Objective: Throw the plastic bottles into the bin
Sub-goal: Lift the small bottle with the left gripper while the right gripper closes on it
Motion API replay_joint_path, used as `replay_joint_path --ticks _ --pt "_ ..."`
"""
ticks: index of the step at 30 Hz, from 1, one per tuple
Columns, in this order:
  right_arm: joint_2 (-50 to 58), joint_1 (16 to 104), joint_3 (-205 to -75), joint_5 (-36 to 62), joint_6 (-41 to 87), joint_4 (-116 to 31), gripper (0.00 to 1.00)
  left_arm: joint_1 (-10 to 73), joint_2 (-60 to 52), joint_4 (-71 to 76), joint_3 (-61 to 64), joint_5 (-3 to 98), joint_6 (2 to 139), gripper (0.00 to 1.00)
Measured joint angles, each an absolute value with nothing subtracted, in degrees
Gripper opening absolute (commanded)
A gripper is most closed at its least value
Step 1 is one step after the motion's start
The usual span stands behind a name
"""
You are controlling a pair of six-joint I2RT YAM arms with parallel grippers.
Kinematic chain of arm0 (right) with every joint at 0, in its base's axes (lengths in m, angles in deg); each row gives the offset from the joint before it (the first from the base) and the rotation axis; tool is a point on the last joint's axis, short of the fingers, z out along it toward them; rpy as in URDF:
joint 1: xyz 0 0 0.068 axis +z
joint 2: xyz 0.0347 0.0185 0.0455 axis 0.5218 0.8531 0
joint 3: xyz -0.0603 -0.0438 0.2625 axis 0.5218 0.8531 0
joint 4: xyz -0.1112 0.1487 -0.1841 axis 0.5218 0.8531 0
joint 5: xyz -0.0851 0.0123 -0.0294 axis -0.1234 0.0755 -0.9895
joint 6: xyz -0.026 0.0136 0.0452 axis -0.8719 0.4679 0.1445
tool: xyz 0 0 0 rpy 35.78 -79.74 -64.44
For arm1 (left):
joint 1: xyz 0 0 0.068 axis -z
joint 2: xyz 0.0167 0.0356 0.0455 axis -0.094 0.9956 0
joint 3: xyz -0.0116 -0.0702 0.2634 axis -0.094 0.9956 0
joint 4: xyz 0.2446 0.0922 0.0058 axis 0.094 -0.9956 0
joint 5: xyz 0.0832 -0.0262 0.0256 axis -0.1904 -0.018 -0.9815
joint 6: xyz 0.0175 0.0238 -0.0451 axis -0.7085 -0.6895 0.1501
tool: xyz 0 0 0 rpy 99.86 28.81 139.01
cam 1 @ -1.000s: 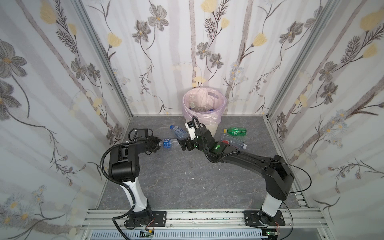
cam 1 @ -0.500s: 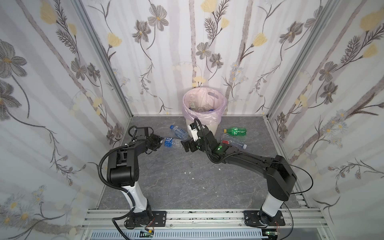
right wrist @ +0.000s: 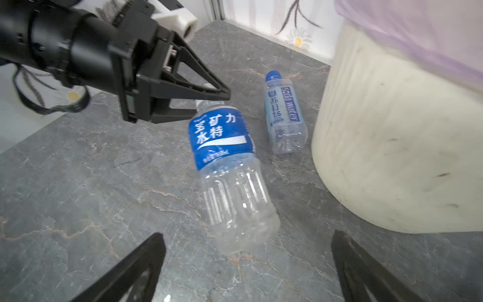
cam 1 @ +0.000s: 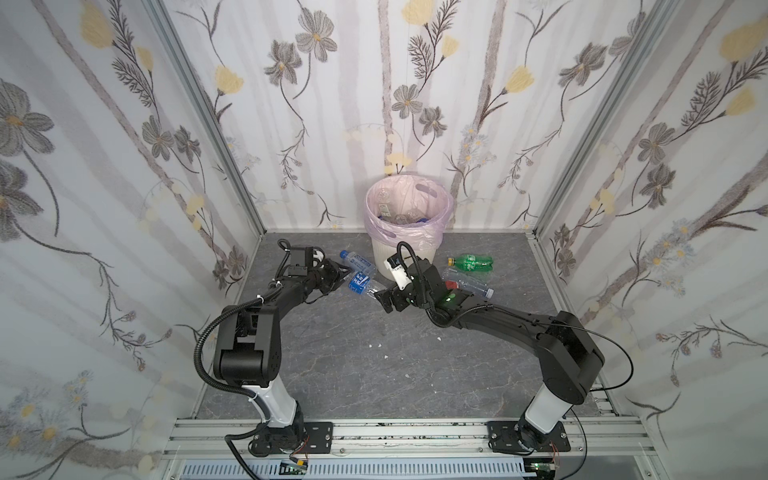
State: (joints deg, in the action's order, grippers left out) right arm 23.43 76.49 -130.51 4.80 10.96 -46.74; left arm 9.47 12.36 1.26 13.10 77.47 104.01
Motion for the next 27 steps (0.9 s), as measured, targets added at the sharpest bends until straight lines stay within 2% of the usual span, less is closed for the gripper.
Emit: replay_joint_path --ticks 12,15,20,27 --pt "23.7 75.4 -127.8 10.7 10.3 -48.4 0.99 13.7 12.1 -1.3 10.9 81.8 98.5 0.25" --pt "24.3 75.4 -127.3 11.8 10.7 -49.4 0.96 14.3 11.8 -1.5 10.7 82.4 97.8 0.25" --pt "25.2 75.9 -126.9 13.6 11.6 -49.9 0.85 15.7 11.2 -2.0 9.5 83.6 97.8 0.25" --pt "25.5 75.9 -126.9 14.9 12.1 -50.2 0.6 16.9 10.7 -2.1 8.7 84.8 97.9 0.28"
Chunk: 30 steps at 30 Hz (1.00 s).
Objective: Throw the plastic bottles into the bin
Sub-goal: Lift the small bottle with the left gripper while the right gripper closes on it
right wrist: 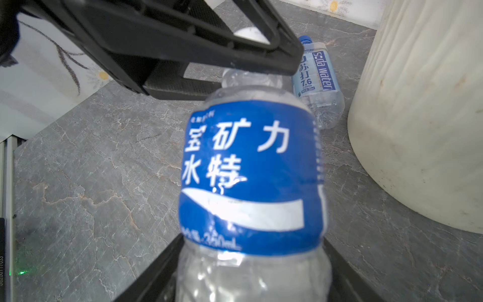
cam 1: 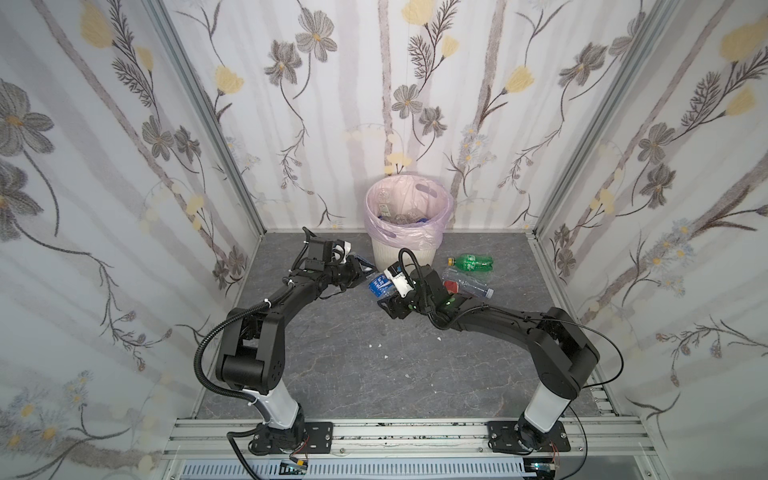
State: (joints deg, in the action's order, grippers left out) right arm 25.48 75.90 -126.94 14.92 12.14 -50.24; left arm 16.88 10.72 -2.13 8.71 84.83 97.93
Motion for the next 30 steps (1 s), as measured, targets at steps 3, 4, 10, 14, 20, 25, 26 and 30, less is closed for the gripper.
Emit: replay_joint_path --ticks 3,4,10,14,20,25,26,30 --pt "25.1 76.0 -126.8 14.8 12.5 -50.1 0.54 17.1 10.5 -2.5 8.7 84.8 98.1 0.34" --pt "24.9 76.0 -126.7 14.9 12.5 -50.1 0.53 17.1 10.4 -2.5 8.7 84.8 98.1 0.38" --pt "23.0 76.0 -126.4 14.8 12.6 -49.6 0.48 17.2 8.7 -2.6 8.4 84.8 99.0 0.63" --pt "20.9 76.0 -126.4 14.7 13.0 -48.8 0.48 17.1 6.9 -2.5 7.2 84.8 99.0 0.77" --pt "17.9 75.7 -129.5 12.2 12.5 -45.4 0.48 17.0 3.6 -2.6 5.0 84.4 100.2 1.0" --pt "15.3 73.9 -134.1 9.5 10.6 -40.9 0.47 17.0 -1.7 -2.7 2.5 82.6 99.7 1.0" --pt "15.0 73.4 -135.5 8.7 10.0 -40.1 0.47 17.0 -3.0 -2.7 2.2 81.9 99.0 1.0" --pt "14.0 70.9 -141.6 7.1 8.0 -36.4 0.46 17.1 -7.1 -2.3 1.5 79.2 96.9 1.0"
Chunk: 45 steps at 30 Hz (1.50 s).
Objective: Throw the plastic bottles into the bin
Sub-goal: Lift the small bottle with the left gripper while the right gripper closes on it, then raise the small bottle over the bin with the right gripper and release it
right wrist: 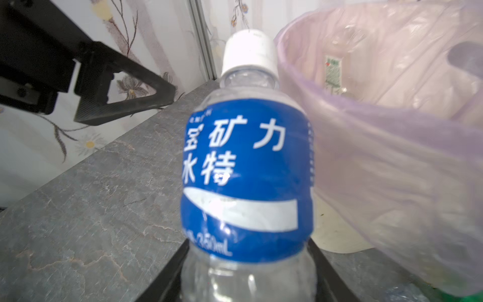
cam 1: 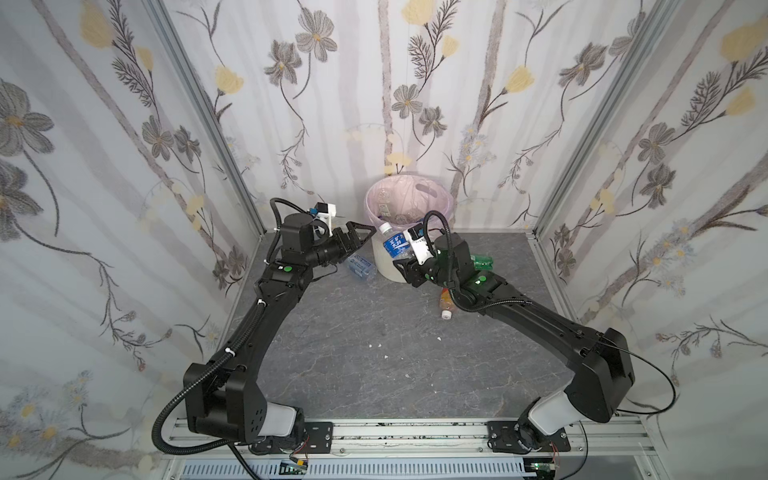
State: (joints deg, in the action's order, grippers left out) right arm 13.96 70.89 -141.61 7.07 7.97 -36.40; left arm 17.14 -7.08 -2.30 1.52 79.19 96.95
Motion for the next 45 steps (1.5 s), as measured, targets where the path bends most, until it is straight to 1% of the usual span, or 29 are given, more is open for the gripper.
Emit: replay_joint_path --ticks 6,11,16,19,21,25,27,28,30,31,32,35,45 --pt "14.9 66.0 -154.7 3.8 4.0 -32.7 0.46 17.7 -8.4 -2.4 1.5 75.9 94.2 1.0" --pt "20.0 62.8 -168.6 1.6 0.1 -28.3 0.47 18.5 -8.3 -2.5 1.4 74.1 92.6 1.0" --pt "26.1 60.9 -186.1 -0.5 -4.3 -23.7 0.49 19.3 -8.3 -2.5 0.5 72.8 91.0 1.0" --pt "28.6 60.1 -194.0 -2.1 -6.1 -23.3 0.5 19.6 -8.3 -2.5 0.4 72.0 90.2 1.0" --pt "29.4 59.6 -196.6 -2.3 -6.5 -23.8 0.5 19.6 -8.3 -2.5 0.4 71.5 89.8 1.0" --pt "32.2 59.0 -197.8 -3.0 -6.4 -26.7 0.51 19.6 -8.3 -2.5 0.5 70.9 89.5 1.0" --pt "35.7 58.6 -198.5 -2.4 -5.3 -27.5 0.56 19.6 -8.1 -2.5 0.6 70.9 89.3 1.0" --pt "38.3 58.5 -199.5 -1.8 -4.9 -27.5 0.64 19.6 -7.9 -2.5 0.7 70.9 89.3 1.0" --pt "43.9 58.4 -203.2 -1.5 -3.9 -25.4 0.86 19.6 -7.3 -2.6 0.7 70.8 89.3 1.0" --pt "46.7 58.3 -205.0 -1.7 -3.8 -23.7 0.94 19.6 -7.2 -2.6 0.8 70.4 89.3 1.0" --pt "48.3 58.3 -205.8 -1.7 -3.3 -22.1 0.99 19.6 -7.2 -2.7 0.8 70.3 89.3 1.0" --pt "49.7 57.9 -206.4 -1.7 -1.6 -17.8 1.0 19.6 -7.3 -2.4 1.1 70.2 89.3 1.0" --pt "45.6 57.8 -207.3 -1.7 -0.2 -18.6 1.0 19.7 -6.9 -2.5 2.0 70.0 90.2 1.0"
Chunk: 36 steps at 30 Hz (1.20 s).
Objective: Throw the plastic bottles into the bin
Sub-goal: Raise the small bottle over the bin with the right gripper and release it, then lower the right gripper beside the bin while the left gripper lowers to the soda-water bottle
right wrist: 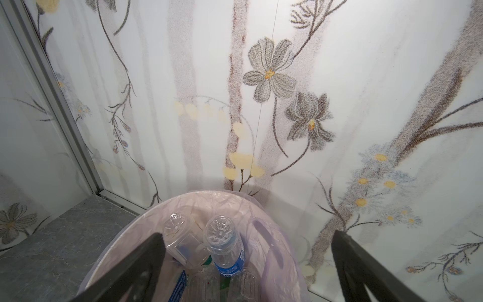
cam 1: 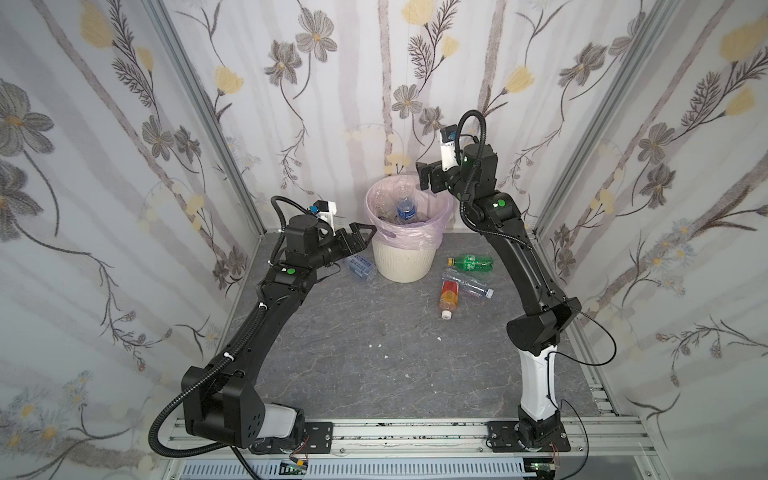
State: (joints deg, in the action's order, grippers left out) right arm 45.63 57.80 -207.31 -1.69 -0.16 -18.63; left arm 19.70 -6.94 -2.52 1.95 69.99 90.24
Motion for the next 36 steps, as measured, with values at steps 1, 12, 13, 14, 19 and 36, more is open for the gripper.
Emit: replay_joint_path --ticks 1,12,13,14,19,36 --pt "45.6 57.8 -207.3 -1.7 0.1 -18.3 1.0 19.7 -6.9 -2.5 2.0 70.0 90.4 1.0" --pt "41.1 58.0 -200.0 -0.1 0.8 -18.3 1.0 19.8 -7.5 -2.6 3.4 68.7 91.7 1.0" --pt "40.3 58.0 -198.8 -0.1 0.8 -18.5 1.0 19.8 -7.3 -2.5 3.4 68.4 92.0 1.0" --pt "39.6 58.0 -197.7 -0.1 0.9 -18.5 1.0 19.7 -7.1 -2.5 3.4 68.3 92.4 1.0" --pt "33.3 58.5 -188.3 0.3 1.2 -20.6 1.0 18.5 -5.1 -2.5 3.4 67.9 94.9 1.0" --pt "10.6 67.4 -144.6 1.7 3.4 -37.6 1.0 10.1 5.8 -2.4 7.5 67.8 107.8 1.0"
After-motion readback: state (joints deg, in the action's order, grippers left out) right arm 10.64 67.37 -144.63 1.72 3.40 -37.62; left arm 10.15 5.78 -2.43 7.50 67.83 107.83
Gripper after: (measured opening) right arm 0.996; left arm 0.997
